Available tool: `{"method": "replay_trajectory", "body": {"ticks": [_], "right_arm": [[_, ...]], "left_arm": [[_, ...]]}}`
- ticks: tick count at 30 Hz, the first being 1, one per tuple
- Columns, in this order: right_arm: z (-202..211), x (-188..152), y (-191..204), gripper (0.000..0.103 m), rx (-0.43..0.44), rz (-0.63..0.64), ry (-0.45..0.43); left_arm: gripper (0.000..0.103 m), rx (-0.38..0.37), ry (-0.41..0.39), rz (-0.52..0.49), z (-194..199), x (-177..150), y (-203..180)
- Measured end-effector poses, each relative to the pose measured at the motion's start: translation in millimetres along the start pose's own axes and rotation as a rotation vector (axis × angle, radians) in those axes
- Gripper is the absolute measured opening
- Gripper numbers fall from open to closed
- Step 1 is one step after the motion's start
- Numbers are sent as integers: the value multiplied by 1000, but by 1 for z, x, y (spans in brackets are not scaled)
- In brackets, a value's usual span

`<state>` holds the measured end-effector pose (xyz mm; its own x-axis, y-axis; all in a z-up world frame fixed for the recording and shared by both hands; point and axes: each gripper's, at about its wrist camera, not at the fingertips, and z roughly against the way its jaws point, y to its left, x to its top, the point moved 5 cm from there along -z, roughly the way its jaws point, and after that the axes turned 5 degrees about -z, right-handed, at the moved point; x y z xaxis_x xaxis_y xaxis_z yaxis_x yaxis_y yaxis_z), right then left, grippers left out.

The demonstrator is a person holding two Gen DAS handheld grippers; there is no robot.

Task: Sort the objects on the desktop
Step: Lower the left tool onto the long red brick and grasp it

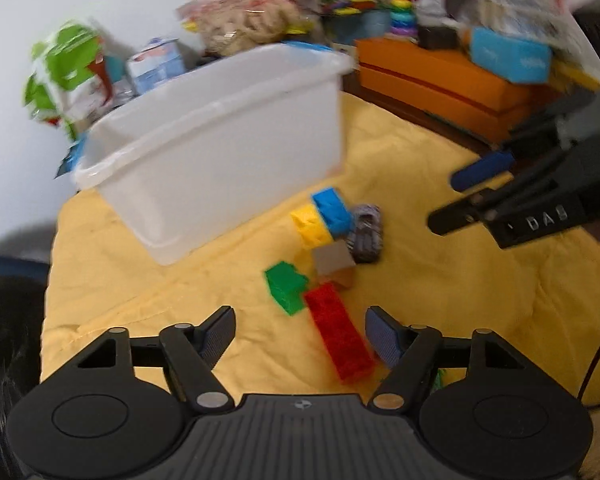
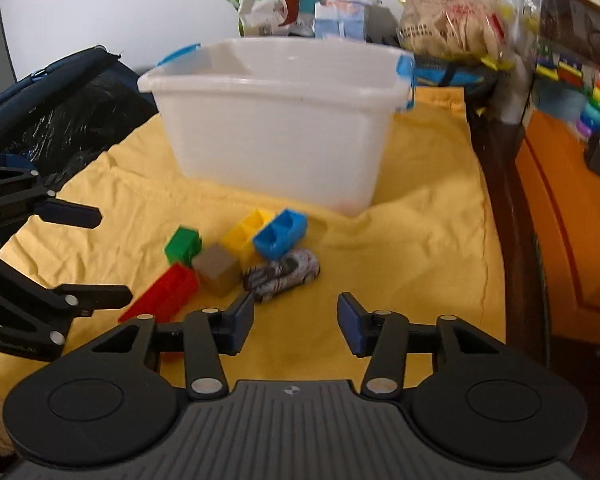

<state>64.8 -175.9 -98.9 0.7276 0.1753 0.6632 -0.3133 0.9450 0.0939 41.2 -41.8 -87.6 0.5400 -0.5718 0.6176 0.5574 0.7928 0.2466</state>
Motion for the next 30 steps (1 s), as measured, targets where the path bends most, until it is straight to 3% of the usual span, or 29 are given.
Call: {"method": "replay_trajectory", "body": {"ticks": [2,7,10,14,18,21,26,30], "right_arm": [[2,-4,2,50,0,7,-1],[4,-11,8,50,5,10,3],[2,-14,11,50,9,13,7],[-1,-15,13,50,11,12,13],[-2,-15,15,51,11,9,14],[-4,-14,17,51,13,9,17],[-7,-13,21,51,16,15,17],[-10,-13,24,51,18,16,23]], "left_arm": [[64,-34,9,-16,-4,-2,-7],[57,44,42,-51,-16,-7,-7],[57,31,54,-18,-22,-11,-1],[57,73,85,-27,-30,-23,9],[57,133,110,17,-31,-35,34],[57,140,131,121,-32,-44,61],[56,250,137,154,-20,-51,88],[56,151,23,72,7,-24,63]]}}
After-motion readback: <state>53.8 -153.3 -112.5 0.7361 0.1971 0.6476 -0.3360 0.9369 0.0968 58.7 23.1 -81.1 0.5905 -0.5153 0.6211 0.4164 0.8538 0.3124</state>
